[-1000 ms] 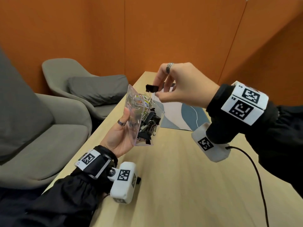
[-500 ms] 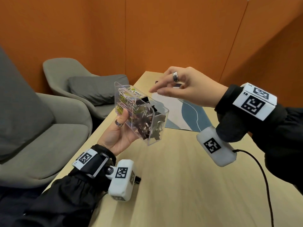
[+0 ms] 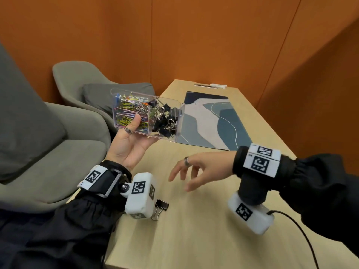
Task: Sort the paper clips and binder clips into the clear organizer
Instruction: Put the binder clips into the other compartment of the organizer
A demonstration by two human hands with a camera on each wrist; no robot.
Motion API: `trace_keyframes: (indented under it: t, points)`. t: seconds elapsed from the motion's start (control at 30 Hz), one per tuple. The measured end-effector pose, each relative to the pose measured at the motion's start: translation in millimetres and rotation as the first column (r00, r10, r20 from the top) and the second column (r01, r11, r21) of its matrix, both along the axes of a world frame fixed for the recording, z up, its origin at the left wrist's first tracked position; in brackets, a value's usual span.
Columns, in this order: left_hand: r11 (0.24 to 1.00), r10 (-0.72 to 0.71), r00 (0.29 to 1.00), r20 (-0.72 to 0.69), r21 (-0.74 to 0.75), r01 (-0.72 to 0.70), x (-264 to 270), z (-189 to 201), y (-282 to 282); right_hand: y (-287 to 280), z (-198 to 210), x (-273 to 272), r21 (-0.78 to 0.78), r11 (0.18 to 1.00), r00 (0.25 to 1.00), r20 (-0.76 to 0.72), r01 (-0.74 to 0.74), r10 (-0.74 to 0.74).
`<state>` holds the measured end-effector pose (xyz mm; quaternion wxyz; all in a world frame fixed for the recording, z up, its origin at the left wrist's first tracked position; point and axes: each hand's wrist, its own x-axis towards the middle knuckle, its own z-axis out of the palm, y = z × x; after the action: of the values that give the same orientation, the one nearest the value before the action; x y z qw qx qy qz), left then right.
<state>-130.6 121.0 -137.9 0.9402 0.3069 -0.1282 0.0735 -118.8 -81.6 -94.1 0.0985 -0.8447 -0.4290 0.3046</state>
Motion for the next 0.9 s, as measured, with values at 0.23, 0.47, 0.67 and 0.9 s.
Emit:
trace_keyframes:
  t: [0.23, 0.47, 0.67, 0.9]
  points:
    - [0.997, 0.061, 0.998, -0.019, -0.052, -0.062, -2, 2, 11, 36, -24, -7, -0.106, 0.978, 0.984, -0.043, -0.178, 0.174]
    - [0.997, 0.045, 0.999, -0.019, -0.065, -0.046, -1, 0, 9, 39, -38, -2, -0.046, 0.984, 0.983, 0.044, -0.175, 0.177]
    - [0.998, -0.024, 1.000, -0.008, -0.062, 0.024, -2, -1, 5, 9, -23, 10, -0.005, 1.000, 0.995, 0.100, 0.017, -0.016]
    - [0.997, -0.081, 0.997, -0.001, -0.018, 0.080, 0, -6, -6, -28, 48, 48, 0.333, 0.904, 0.878, 0.301, 0.268, -0.371]
